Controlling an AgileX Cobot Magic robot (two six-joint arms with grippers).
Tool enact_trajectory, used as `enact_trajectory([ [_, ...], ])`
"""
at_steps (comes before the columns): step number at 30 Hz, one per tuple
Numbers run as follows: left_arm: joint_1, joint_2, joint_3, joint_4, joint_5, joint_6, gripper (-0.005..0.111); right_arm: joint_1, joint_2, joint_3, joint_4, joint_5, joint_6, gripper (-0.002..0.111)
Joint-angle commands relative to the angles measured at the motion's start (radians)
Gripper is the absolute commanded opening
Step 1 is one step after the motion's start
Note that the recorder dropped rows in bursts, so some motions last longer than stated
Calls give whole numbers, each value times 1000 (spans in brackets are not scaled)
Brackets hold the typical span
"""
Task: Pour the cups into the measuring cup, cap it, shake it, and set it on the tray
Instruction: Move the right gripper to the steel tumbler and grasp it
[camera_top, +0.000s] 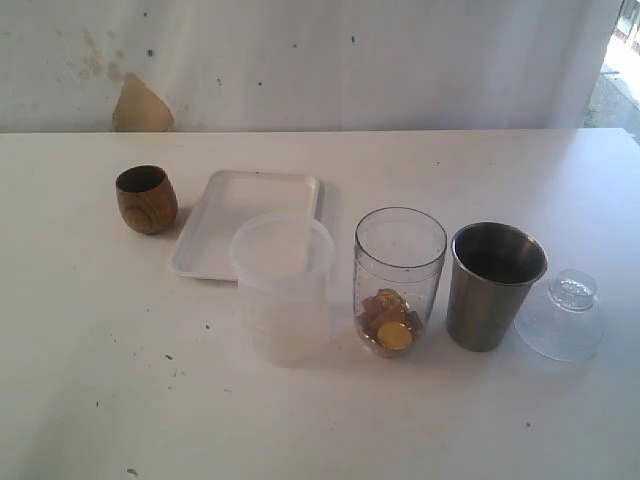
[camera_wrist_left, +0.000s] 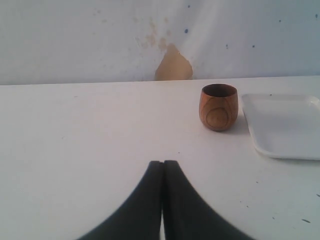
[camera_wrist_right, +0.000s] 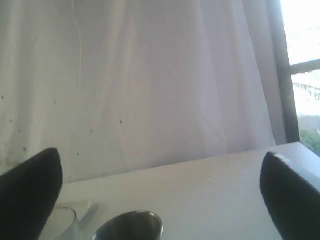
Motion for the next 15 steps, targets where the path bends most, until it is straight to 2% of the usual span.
enact_trajectory([
  [1,0,-5,5,1,-16,-4,0,2,134,5,-241,-43,5,104],
  [5,0,-5,5,1,-16,-4,0,2,280,5,-392,-180,57,104],
  [15,0,-5,5,1,-16,-4,0,2,693,5,-398,-503,-53,104],
])
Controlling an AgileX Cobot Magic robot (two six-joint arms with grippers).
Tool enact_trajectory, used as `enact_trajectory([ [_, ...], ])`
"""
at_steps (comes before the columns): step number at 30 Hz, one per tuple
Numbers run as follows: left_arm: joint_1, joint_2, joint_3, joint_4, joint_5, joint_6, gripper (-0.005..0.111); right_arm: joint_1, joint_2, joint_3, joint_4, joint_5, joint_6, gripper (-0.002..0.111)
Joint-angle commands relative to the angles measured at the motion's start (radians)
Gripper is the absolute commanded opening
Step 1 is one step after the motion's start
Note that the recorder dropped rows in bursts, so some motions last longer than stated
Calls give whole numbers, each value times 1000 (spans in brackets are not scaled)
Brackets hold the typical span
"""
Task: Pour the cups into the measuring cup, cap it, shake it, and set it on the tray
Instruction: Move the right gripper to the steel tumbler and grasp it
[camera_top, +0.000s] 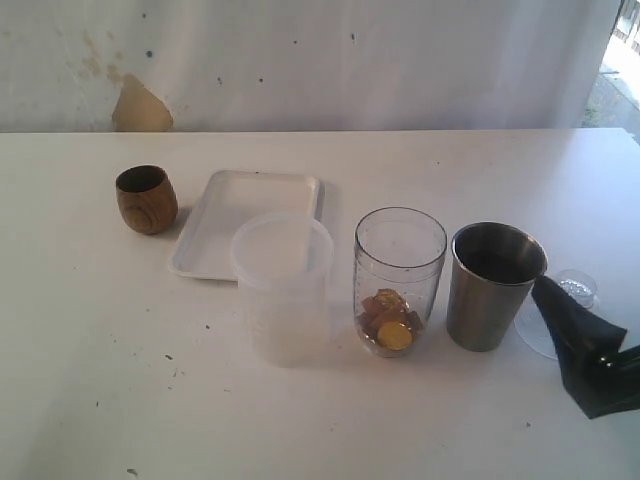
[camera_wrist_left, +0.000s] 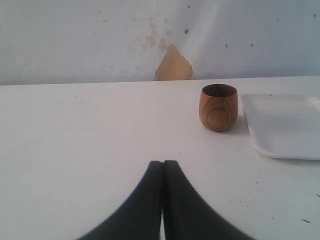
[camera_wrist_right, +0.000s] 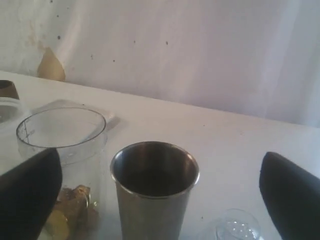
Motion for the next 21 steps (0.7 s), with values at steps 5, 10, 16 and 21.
enact_trajectory([
  [5,0,-5,5,1,-16,-4,0,2,350,5,-3,-270,-143,104],
  [10,0,-5,5,1,-16,-4,0,2,530,5,-3,-424,-191,104],
  [16,0,-5,5,1,-16,-2,0,2,712,-33,-1,-483,-235,104],
  [21,0,-5,5,1,-16,-2,0,2,861,-101,-3,-552,-243,104],
])
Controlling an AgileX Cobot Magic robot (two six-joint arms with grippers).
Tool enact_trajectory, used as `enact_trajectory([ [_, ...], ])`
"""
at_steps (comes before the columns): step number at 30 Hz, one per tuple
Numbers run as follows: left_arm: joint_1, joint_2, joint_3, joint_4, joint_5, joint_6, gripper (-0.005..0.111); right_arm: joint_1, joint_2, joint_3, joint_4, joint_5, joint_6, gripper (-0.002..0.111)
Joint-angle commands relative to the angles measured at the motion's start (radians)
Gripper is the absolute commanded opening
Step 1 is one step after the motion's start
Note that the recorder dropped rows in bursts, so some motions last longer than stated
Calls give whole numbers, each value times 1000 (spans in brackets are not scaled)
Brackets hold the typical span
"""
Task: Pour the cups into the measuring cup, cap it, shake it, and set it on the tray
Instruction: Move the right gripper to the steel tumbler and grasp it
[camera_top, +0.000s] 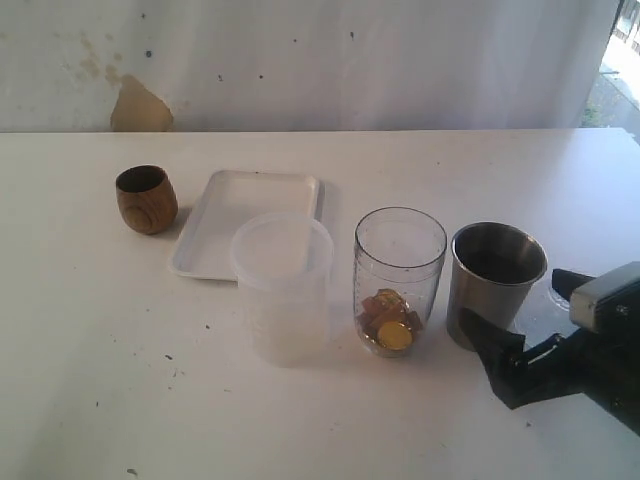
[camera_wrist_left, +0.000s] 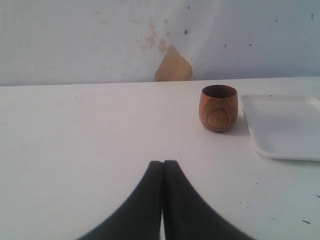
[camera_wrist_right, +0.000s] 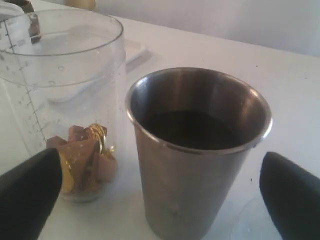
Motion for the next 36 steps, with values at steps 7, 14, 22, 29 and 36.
enact_trajectory([
  [7,0,-5,5,-1,-14,-2,0,2,218,-115,0,-44,-45,104],
  [14,0,-5,5,-1,-14,-2,0,2,286,-177,-2,-44,-57,104],
  [22,0,-5,5,-1,-14,-2,0,2,287,-207,0,-44,-49,104],
  [29,0,-5,5,-1,-14,-2,0,2,287,-212,0,-44,0,104],
  [36,0,-5,5,-1,-14,-2,0,2,287,-218,0,-44,67,104],
])
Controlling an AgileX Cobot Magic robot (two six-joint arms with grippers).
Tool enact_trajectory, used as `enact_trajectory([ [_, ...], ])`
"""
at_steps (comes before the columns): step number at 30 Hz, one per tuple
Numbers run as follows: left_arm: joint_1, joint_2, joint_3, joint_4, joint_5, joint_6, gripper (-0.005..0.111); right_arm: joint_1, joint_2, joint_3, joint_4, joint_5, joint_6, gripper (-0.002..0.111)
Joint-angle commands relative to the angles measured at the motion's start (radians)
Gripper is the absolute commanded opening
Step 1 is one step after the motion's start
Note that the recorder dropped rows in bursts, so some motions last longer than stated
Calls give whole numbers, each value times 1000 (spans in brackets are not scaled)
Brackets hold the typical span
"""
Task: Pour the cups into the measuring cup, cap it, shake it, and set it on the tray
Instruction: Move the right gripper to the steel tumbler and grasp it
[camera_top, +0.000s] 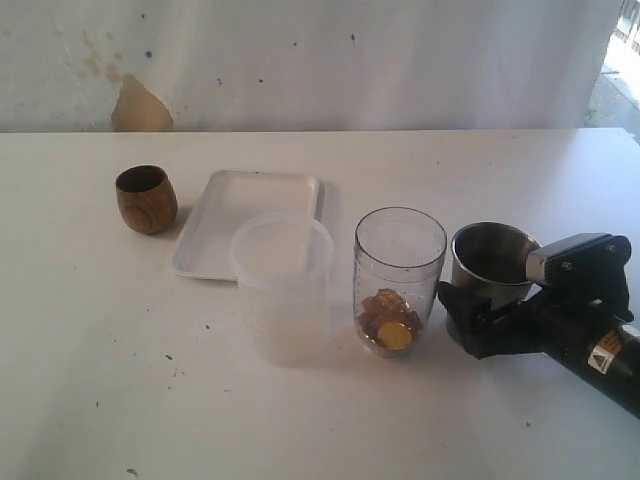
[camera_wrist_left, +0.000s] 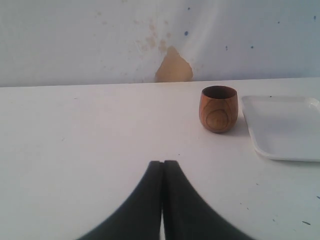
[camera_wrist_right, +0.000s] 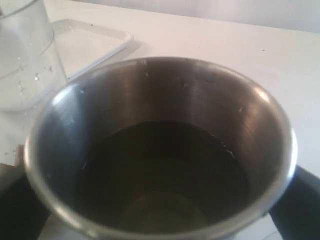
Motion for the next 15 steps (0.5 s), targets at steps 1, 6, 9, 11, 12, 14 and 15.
enact_trajectory([
  [1,0,-5,5,-1,-11,-2,0,2,6,-11,-4,-16,18,104],
  [6,0,-5,5,-1,-11,-2,0,2,15,-27,-4,-16,53,104],
  [9,0,-5,5,-1,-11,-2,0,2,17,-27,-4,-16,53,104],
  [11,0,-5,5,-1,-11,-2,0,2,17,-27,-2,-16,53,104],
  [12,0,-5,5,-1,-11,-2,0,2,17,-27,-2,-16,55,104],
  [14,0,-5,5,-1,-11,-2,0,2,17,-27,-2,-16,57,104],
  [15,0,-5,5,-1,-11,-2,0,2,17,-27,-2,-16,57,104],
])
